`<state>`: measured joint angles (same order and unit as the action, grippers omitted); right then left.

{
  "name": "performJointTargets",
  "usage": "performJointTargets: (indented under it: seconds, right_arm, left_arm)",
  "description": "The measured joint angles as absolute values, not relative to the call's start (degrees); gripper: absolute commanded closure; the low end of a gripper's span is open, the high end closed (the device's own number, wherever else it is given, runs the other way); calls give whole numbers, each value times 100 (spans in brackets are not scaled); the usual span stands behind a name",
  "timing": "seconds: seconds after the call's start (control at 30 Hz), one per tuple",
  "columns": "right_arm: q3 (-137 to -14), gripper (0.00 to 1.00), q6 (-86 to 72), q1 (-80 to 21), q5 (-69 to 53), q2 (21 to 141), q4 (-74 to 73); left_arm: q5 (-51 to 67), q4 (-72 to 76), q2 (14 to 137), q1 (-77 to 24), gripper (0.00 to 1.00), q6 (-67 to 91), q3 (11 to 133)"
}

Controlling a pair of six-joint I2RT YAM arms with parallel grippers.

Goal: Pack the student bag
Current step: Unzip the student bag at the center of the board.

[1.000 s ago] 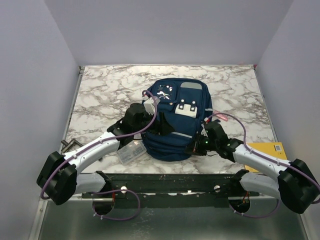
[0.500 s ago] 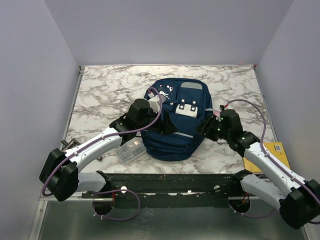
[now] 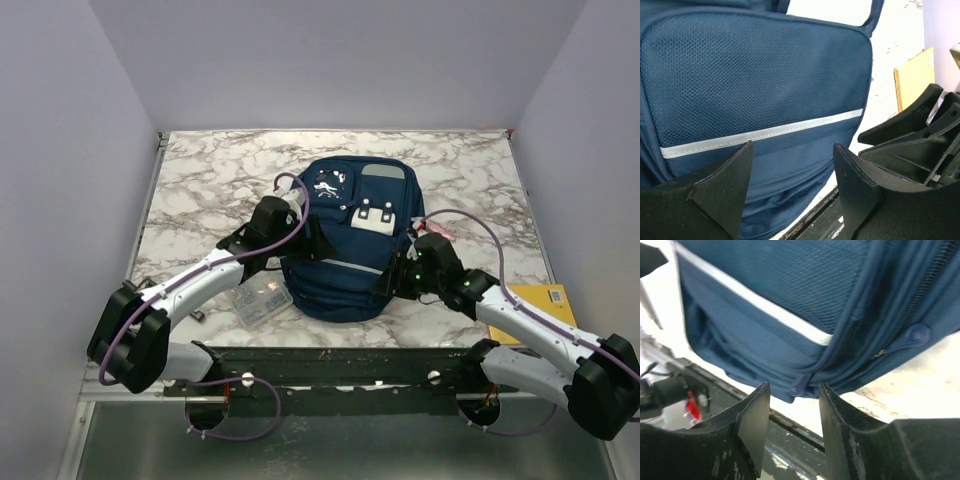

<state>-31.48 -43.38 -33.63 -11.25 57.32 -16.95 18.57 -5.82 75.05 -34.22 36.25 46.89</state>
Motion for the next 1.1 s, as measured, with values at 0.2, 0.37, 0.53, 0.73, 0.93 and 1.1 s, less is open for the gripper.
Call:
performJointTargets:
  seconds: [0.2,0.37,0.53,0.73,0.93,1.1]
  right_arm:
    - [-3326,55,-4366,-3935,-357,6235,-1973]
    - [-3514,57,-4407,-4392,187,6504,-2084]
    - [-3747,54,-4495,-4775,563,6803,-2209]
    - [-4029,62,-4591,-5144,917,7190,-2327]
    - [-4338,96,-4768,-5553,1535,7588,-2554]
    - [-4475,99,-4866,-5651,1645,7730,-2596]
  left_arm:
    - [1861,-351,7793,-3389,37,3920,4386]
    - [1881,86,7802,-3387,39,4147,3966]
    - [1955,526,7859,-3387,40,4351,3752]
    - [2154,1063,8090,-3387,40,4617,3581]
    - [2257,1372,8173,-3387,41,4783,3461]
    - [2261,1516,8189,-3452,40,4864,3411]
